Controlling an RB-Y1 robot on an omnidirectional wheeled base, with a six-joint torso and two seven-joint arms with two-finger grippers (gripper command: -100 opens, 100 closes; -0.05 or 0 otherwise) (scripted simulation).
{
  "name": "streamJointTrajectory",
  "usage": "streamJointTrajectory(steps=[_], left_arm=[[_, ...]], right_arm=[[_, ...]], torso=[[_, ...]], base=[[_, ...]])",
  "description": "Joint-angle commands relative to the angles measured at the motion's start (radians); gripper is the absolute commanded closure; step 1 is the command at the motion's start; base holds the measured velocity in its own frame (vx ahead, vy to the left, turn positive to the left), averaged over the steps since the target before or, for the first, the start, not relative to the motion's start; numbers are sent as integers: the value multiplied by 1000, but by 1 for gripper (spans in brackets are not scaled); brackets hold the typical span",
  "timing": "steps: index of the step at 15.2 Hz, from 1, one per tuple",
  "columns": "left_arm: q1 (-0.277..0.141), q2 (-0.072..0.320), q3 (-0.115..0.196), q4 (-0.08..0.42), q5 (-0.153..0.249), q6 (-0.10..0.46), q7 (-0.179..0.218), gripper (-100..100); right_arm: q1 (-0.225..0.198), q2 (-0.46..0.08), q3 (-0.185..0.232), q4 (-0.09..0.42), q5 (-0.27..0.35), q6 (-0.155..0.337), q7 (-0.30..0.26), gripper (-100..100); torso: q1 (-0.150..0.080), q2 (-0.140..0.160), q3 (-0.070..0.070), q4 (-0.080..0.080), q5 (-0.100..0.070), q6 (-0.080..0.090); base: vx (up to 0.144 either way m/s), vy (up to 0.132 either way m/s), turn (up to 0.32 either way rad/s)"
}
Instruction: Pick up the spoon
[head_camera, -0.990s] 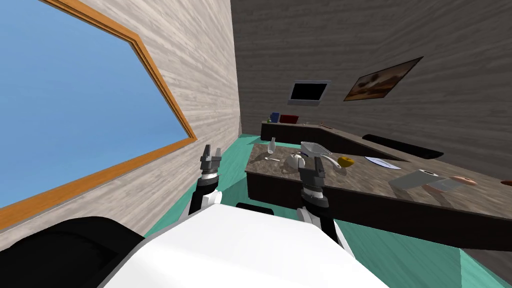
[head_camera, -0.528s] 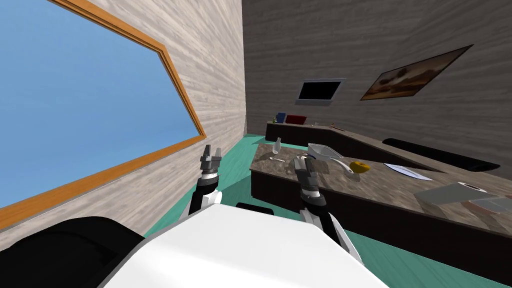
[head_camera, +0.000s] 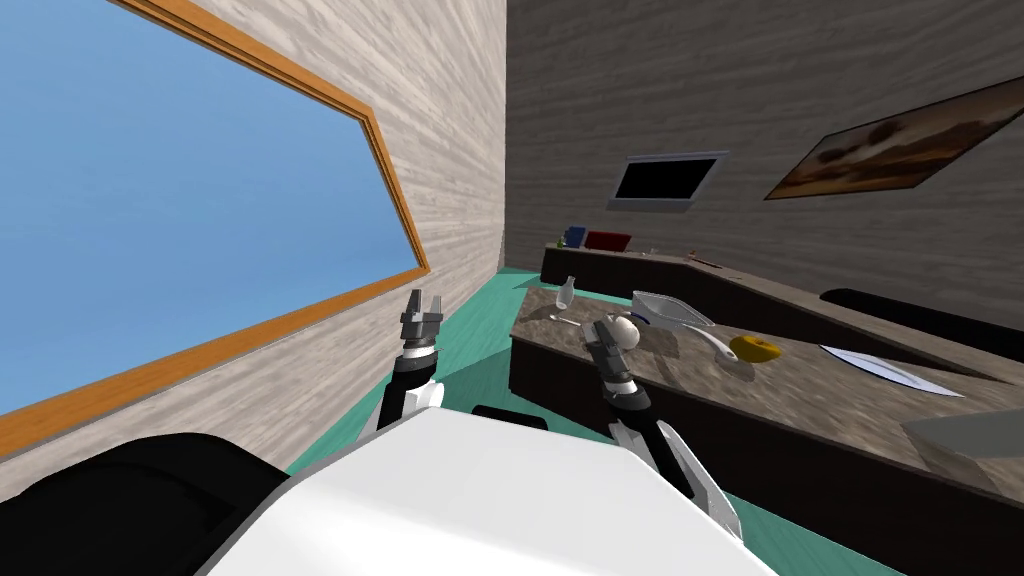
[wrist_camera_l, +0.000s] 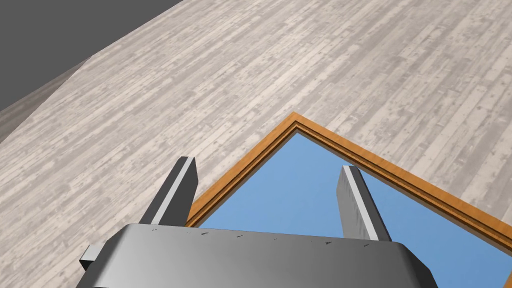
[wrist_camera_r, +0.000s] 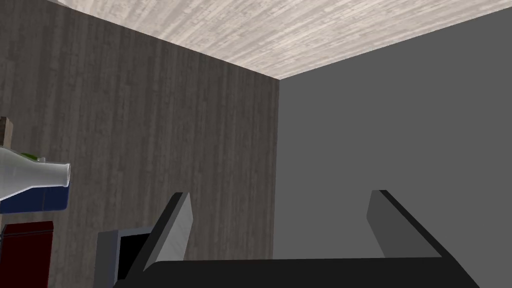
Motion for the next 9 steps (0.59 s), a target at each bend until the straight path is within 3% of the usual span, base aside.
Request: streamJointTrajectory(steps=[1, 2, 4, 5, 6, 7, 9], left_arm=[[0, 0, 0, 0, 0, 0, 0, 0], [0, 0, 0, 0, 0, 0, 0, 0], [0, 0, 0, 0, 0, 0, 0, 0], [0, 0, 0, 0, 0, 0, 0, 0], [0, 0, 0, 0, 0, 0, 0, 0], [0, 0, 0, 0, 0, 0, 0, 0], [0, 0, 0, 0, 0, 0, 0, 0]], right_arm=[[-7, -28, 0, 14, 3, -5, 1, -100], [-20, -64, 5, 47, 17, -16, 9, -100], [-20, -84, 5, 47, 17, -16, 9, -100], [-33, -121, 11, 81, 31, -27, 18, -100], [-33, -142, 11, 81, 31, -27, 18, -100], [-46, -165, 18, 117, 47, -38, 27, -100], [-46, -202, 18, 117, 47, -38, 27, -100]], torso=[[0, 0, 0, 0, 0, 0], [0, 0, 0, 0, 0, 0], [0, 0, 0, 0, 0, 0], [-1, 0, 0, 0, 0, 0], [-1, 0, 0, 0, 0, 0], [-1, 0, 0, 0, 0, 0], [0, 0, 0, 0, 0, 0]], base=[[-34, 20, 85], [-48, 28, 188], [-43, 25, 163], [-42, 27, 200], [-45, 30, 241], [-57, 43, 328], [-43, 33, 157]])
